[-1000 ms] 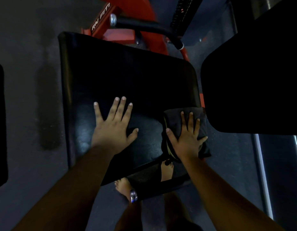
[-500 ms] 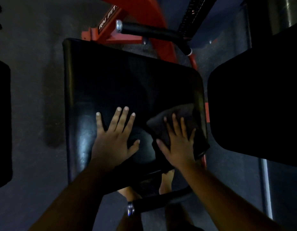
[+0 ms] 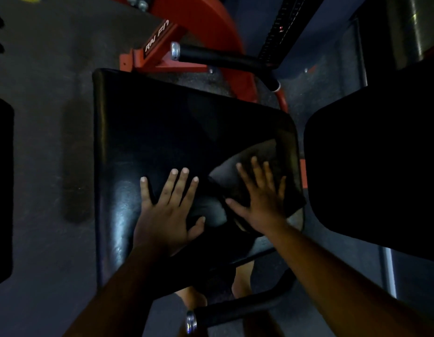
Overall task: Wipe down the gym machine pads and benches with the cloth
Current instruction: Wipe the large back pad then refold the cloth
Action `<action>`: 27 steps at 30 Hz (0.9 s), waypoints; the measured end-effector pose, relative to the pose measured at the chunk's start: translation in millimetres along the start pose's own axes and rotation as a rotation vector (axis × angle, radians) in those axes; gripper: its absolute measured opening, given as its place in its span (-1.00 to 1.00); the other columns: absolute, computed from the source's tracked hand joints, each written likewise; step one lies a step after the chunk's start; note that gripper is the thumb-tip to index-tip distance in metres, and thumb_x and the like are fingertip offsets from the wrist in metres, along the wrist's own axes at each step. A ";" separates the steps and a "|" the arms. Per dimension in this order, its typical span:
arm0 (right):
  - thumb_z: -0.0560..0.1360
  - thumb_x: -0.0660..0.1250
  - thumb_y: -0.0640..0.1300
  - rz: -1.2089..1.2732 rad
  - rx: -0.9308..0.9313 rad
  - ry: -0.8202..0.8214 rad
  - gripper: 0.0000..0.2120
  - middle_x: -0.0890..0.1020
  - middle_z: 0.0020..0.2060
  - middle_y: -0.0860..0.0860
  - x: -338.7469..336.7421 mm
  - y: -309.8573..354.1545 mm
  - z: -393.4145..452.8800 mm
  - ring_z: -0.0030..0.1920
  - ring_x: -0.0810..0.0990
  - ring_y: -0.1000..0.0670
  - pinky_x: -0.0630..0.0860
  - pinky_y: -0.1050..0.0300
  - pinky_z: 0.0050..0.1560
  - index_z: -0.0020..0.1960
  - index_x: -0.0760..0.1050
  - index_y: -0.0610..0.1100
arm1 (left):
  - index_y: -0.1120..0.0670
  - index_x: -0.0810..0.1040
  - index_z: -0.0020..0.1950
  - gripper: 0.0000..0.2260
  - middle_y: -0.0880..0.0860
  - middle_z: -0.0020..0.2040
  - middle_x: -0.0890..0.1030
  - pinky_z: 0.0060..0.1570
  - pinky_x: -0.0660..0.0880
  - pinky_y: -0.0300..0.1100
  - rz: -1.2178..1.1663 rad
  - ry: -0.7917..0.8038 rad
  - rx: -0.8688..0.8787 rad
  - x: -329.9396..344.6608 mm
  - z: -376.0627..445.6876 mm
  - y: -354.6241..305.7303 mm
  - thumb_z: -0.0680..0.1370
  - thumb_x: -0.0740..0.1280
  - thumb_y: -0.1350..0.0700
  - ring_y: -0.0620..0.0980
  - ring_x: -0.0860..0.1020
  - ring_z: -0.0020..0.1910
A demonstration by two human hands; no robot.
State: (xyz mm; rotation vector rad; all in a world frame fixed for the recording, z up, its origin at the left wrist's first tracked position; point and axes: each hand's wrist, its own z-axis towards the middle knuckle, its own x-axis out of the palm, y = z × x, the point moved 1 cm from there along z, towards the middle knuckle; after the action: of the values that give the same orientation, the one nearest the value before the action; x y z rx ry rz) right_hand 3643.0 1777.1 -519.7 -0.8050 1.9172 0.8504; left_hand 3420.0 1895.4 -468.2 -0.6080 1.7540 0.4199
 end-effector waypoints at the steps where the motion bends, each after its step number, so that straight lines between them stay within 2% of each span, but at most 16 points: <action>1: 0.37 0.04 0.57 -0.007 0.083 -0.007 -0.09 -0.15 0.67 0.05 -3.1 -17.5 12.1 0.65 -0.20 -0.13 -0.14 -0.53 0.47 0.62 -0.18 0.33 | 0.07 0.17 0.66 -0.21 0.14 0.68 0.07 0.46 -0.13 0.53 0.003 -0.008 -0.001 1.0 -0.8 0.9 0.56 0.16 -0.35 0.10 0.06 0.66; 4: 0.35 0.08 0.61 0.143 0.411 -0.130 -0.03 -0.10 0.67 -0.02 -23.7 -33.3 74.9 0.64 -0.14 -0.24 -0.03 -0.53 0.47 0.65 -0.07 0.25 | 0.06 0.14 0.67 -0.22 0.15 0.68 0.09 0.46 -0.11 0.53 0.019 -0.021 0.000 2.1 -0.5 1.0 0.57 0.11 -0.37 0.10 0.06 0.66; 6: 0.44 0.17 0.51 0.217 0.536 -0.149 -0.06 -0.11 0.67 -0.05 -29.1 -12.1 104.5 0.64 -0.14 -0.27 -0.03 -0.59 0.45 0.67 -0.07 0.16 | 0.06 0.13 0.67 -0.22 0.14 0.68 0.08 0.47 -0.12 0.52 0.019 -0.029 -0.002 1.6 -0.8 0.4 0.58 0.09 -0.38 0.09 0.05 0.67; 7: 0.47 0.15 0.47 0.201 0.546 -0.148 -0.07 -0.11 0.67 -0.07 -29.0 2.9 106.3 0.64 -0.14 -0.26 -0.03 -0.60 0.44 0.68 -0.09 0.11 | 0.06 0.13 0.67 -0.22 0.14 0.68 0.08 0.47 -0.11 0.52 0.016 -0.028 -0.002 0.9 -0.8 -0.1 0.59 0.09 -0.38 0.09 0.05 0.67; 8: 0.48 0.10 0.45 0.163 0.499 -0.151 -0.08 -0.10 0.67 -0.09 -26.4 16.5 100.3 0.64 -0.14 -0.25 -0.03 -0.59 0.44 0.68 -0.09 0.06 | 0.06 0.13 0.67 -0.22 0.14 0.68 0.08 0.46 -0.11 0.53 0.016 -0.024 -0.001 0.2 -0.7 0.2 0.58 0.10 -0.38 0.09 0.05 0.66; 10: 0.45 0.01 0.43 0.077 0.249 -0.134 -0.07 -0.10 0.67 -0.11 -12.9 37.6 61.3 0.65 -0.13 -0.22 -0.08 -0.50 0.51 0.68 -0.12 0.00 | 0.07 0.14 0.67 -0.22 0.15 0.68 0.07 0.45 -0.09 0.54 0.019 -0.017 -0.003 -0.4 -0.6 0.1 0.58 0.11 -0.37 0.10 0.06 0.66; 12: 0.47 0.03 0.43 0.042 -0.002 -0.062 -0.08 -0.17 0.67 -0.07 3.2 41.4 6.7 0.65 -0.22 -0.16 -0.18 -0.39 0.55 0.67 -0.21 0.06 | 0.07 0.14 0.67 -0.21 0.15 0.68 0.06 0.45 -0.12 0.54 0.009 -0.002 0.005 0.6 0.4 0.0 0.57 0.13 -0.37 0.10 0.05 0.67; 14: 0.49 0.07 0.44 -0.012 -0.094 -0.044 -0.10 -0.19 0.67 -0.03 15.1 24.4 -31.8 0.65 -0.24 -0.13 -0.13 -0.43 0.55 0.66 -0.26 0.13 | 0.07 0.14 0.67 -0.20 0.14 0.68 0.06 0.47 -0.16 0.52 -0.012 -0.009 0.006 1.3 0.3 0.3 0.57 0.15 -0.36 0.10 0.04 0.67; 16: 0.45 0.07 0.49 -0.048 -0.007 -0.052 -0.09 -0.18 0.67 0.00 11.4 0.4 -34.1 0.65 -0.22 -0.13 -0.08 -0.52 0.51 0.64 -0.26 0.21 | 0.07 0.15 0.67 -0.20 0.13 0.68 0.07 0.47 -0.17 0.51 -0.018 -0.010 -0.009 1.4 1.0 1.1 0.56 0.18 -0.36 0.09 0.04 0.67; 18: 0.39 0.04 0.56 -0.022 0.148 -0.025 -0.06 -0.19 0.67 0.02 2.9 -11.5 -3.0 0.65 -0.24 -0.16 -0.11 -0.59 0.45 0.63 -0.22 0.26 | 0.07 0.17 0.66 -0.21 0.14 0.68 0.09 0.47 -0.14 0.52 -0.016 -0.025 -0.011 1.7 0.2 0.0 0.56 0.18 -0.35 0.10 0.07 0.66; 22: 0.40 0.09 0.56 0.121 0.368 -0.065 -0.03 -0.17 0.67 -0.05 -28.3 8.9 94.2 0.63 -0.24 -0.28 -0.08 -0.69 0.37 0.65 -0.16 0.19 | 0.07 0.18 0.66 -0.22 0.14 0.67 0.11 0.46 -0.07 0.53 -0.019 -0.041 -0.013 -3.2 -2.6 -0.3 0.56 0.18 -0.35 0.09 0.08 0.66; 25: 0.45 0.08 0.52 0.101 0.378 -0.058 -0.05 -0.17 0.67 -0.08 -32.9 18.4 108.0 0.63 -0.22 -0.27 -0.08 -0.65 0.40 0.67 -0.15 0.13 | 0.07 0.18 0.66 -0.22 0.14 0.68 0.10 0.46 -0.06 0.53 -0.007 -0.021 -0.009 -4.5 -1.6 -1.1 0.57 0.18 -0.36 0.09 0.08 0.66; 27: 0.45 0.02 0.49 0.037 0.224 -0.067 -0.08 -0.14 0.67 -0.06 -18.5 17.4 67.0 0.65 -0.18 -0.22 -0.07 -0.60 0.45 0.67 -0.13 0.11 | 0.07 0.17 0.66 -0.21 0.14 0.68 0.10 0.46 -0.09 0.53 -0.003 0.000 -0.009 -3.2 -1.6 -0.3 0.57 0.16 -0.37 0.09 0.07 0.66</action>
State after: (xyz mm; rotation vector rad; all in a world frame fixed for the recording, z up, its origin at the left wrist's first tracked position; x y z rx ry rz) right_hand 3666.8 1844.4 -525.3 -0.6007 1.9319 0.6610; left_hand 3419.5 1894.8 -464.7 -0.6167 1.7518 0.4262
